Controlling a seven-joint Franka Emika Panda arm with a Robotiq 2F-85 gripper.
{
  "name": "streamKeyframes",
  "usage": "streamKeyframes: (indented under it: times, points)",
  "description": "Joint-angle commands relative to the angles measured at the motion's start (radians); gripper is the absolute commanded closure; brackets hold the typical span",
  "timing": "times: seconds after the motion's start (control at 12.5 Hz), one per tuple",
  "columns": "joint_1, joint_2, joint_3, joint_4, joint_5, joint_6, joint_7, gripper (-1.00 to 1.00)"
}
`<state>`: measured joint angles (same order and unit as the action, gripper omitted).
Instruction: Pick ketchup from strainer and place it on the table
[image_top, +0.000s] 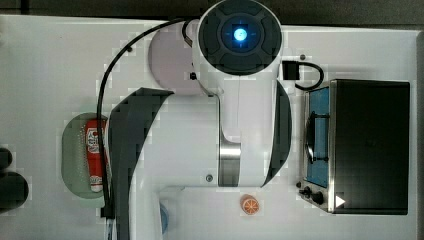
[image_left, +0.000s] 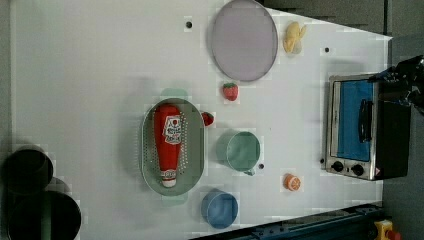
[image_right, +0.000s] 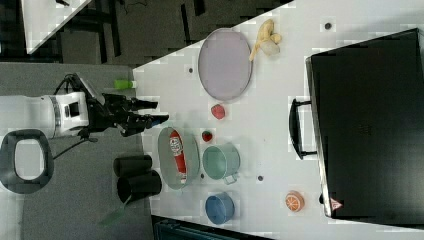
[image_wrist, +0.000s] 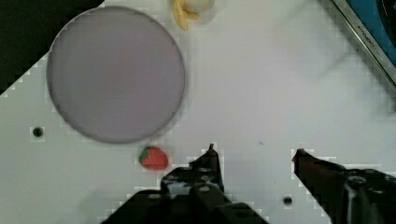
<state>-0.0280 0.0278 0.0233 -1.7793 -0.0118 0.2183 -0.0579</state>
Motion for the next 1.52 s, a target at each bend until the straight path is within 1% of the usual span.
streamKeyframes:
  times: [0.08,0.24,0.56,0.88,1.12,1.28,1.52]
  points:
    - [-0.094,-0.198,0.092,-0.076,0.031,-0.149,0.087,-0.60]
    - [-0.081,-0.190,0.124,-0.076,0.033,-0.121,0.087,-1.00]
    - [-0.045,-0.147,0.266,-0.076,0.033,-0.047,0.087,-1.00]
    - [-0.021,-0.077,0.458,-0.077,0.026,0.002,0.089,-1.00]
    - [-0.012,0.004,0.594,-0.087,0.025,0.062,0.089,-1.00]
    - [-0.003,0.060,0.664,-0.120,0.024,0.120,0.089,-1.00]
    - [0.013,0.136,0.719,-0.216,0.019,0.323,0.097,-1.00]
